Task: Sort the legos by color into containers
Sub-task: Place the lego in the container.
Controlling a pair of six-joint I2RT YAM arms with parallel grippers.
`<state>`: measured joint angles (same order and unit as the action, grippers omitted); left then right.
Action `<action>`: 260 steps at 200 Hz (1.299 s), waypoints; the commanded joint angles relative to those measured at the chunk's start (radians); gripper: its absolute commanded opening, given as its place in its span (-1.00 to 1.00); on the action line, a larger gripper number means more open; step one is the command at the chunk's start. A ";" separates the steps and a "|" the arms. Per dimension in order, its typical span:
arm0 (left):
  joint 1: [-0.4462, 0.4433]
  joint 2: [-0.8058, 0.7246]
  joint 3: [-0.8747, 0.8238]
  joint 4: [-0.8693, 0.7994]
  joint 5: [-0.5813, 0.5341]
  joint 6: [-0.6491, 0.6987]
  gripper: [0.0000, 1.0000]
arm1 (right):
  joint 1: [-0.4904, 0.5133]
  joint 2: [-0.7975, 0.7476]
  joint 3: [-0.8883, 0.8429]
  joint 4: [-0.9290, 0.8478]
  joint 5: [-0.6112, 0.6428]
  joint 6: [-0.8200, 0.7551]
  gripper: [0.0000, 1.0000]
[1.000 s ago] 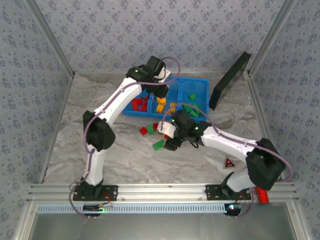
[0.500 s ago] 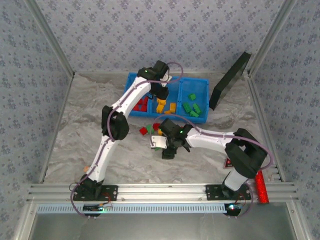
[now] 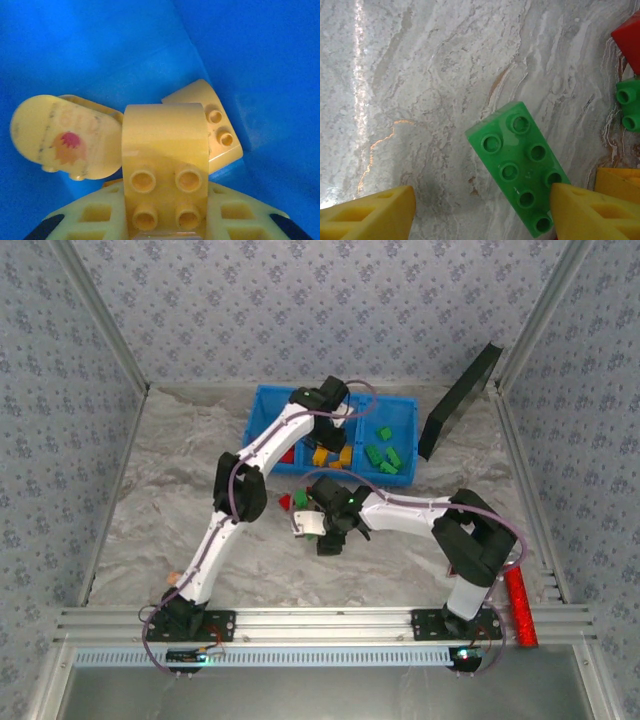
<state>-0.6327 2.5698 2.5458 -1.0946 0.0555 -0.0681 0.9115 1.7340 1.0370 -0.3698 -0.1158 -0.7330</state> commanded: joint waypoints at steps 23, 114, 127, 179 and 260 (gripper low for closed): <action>-0.011 0.039 -0.002 0.016 0.028 -0.023 -0.29 | 0.012 0.009 0.027 -0.012 0.019 -0.035 0.44; -0.028 -0.059 -0.037 0.076 0.075 -0.031 0.17 | 0.031 -0.018 0.058 -0.030 0.036 -0.072 0.40; -0.027 -0.076 -0.036 0.076 0.080 -0.025 0.19 | 0.030 -0.010 0.062 -0.024 0.032 -0.081 0.40; -0.025 -0.195 -0.100 0.118 0.115 -0.021 0.21 | 0.024 0.065 0.098 -0.022 0.012 -0.092 0.42; -0.013 -0.412 -0.331 0.205 0.125 -0.022 0.22 | 0.010 0.158 0.138 -0.071 -0.019 -0.074 0.18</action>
<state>-0.6491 2.2372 2.2791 -0.9218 0.1688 -0.0948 0.9241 1.8595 1.1507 -0.3988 -0.1207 -0.8059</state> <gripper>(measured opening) 0.606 0.635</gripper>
